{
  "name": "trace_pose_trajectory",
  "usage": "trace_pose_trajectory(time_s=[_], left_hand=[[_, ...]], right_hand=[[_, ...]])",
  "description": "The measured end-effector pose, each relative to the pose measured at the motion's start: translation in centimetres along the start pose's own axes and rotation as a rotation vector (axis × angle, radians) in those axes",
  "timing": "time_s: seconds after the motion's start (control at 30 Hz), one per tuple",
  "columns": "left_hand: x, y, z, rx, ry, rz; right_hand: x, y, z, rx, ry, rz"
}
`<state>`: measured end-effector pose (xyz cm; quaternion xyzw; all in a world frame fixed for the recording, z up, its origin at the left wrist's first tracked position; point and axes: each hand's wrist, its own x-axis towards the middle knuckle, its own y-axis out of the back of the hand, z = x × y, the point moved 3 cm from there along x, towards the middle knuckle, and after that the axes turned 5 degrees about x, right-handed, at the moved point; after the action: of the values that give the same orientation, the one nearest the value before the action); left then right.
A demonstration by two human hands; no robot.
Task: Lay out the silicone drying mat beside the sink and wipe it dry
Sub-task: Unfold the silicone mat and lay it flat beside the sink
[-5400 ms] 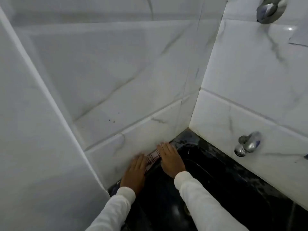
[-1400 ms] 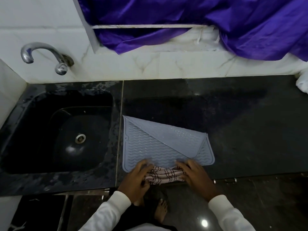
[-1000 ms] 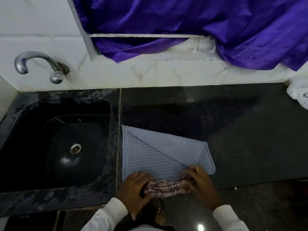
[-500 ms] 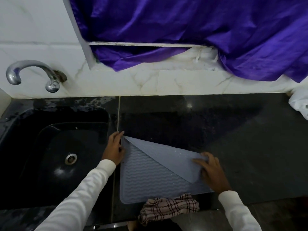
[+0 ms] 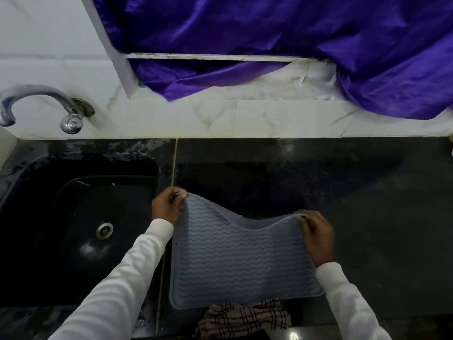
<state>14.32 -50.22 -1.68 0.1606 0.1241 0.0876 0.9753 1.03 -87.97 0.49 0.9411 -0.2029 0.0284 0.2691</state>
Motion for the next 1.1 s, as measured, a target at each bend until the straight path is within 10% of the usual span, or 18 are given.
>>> trace_pose_trajectory(time_s=[0.67, 1.1], left_hand=[[5.6, -1.2, 1.2, 0.374, -0.115, 0.055], [5.9, -1.1, 0.4, 0.435, -0.08, 0.136]], right_hand=[[6.8, -3.1, 4.8, 0.024, -0.504, 0.11], [7.8, -3.2, 3.8, 0.079, -0.446, 0.145]])
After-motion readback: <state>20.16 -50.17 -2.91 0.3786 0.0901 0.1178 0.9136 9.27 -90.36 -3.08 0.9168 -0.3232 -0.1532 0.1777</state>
